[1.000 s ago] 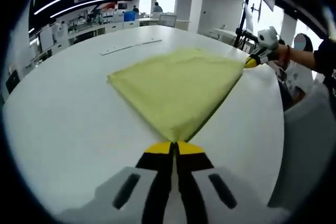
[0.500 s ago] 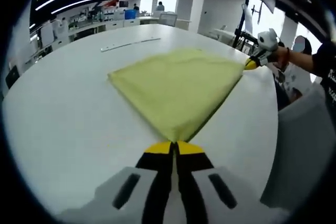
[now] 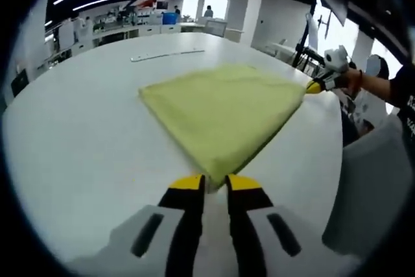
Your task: Fold the garment on the visible template until the final outline fits inside the template.
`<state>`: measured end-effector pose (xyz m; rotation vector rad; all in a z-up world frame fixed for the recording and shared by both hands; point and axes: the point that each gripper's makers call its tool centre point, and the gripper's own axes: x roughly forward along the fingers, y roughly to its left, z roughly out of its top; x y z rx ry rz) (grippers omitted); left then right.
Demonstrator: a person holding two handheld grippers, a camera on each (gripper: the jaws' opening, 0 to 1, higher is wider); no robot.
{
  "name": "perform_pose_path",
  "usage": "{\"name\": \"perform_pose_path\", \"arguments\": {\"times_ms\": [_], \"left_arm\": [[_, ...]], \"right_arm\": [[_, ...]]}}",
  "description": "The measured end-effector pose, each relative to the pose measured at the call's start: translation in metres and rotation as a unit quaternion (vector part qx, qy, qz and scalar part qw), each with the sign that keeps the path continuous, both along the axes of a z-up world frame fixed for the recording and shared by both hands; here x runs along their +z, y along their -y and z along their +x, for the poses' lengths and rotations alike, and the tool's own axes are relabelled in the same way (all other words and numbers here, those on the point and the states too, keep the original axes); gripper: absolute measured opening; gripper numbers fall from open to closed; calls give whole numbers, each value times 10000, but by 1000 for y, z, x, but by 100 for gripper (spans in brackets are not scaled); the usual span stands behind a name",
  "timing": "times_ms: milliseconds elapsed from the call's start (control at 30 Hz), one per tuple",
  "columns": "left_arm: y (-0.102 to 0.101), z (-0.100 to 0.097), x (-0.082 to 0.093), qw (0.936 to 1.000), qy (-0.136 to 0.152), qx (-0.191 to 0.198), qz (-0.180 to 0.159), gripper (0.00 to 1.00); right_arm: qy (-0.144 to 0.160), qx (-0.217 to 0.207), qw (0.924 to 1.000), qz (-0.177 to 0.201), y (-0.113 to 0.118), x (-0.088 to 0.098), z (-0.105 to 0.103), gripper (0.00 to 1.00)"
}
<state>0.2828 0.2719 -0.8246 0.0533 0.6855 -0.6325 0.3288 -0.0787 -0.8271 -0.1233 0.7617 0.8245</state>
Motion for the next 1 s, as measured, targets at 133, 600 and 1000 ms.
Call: {"name": "perform_pose_path", "arguments": {"times_ms": [133, 600, 1000], "left_arm": [[-3, 2, 5, 9999, 29, 134, -89, 26], [-8, 3, 38, 9975, 52, 645, -287, 85], [-3, -8, 86, 9974, 360, 617, -116, 96]], "right_arm": [[-51, -323, 9992, 223, 1, 6, 4, 15], [70, -403, 9979, 508, -24, 58, 0, 68], [304, -386, 9969, 610, -32, 107, -14, 89]]}}
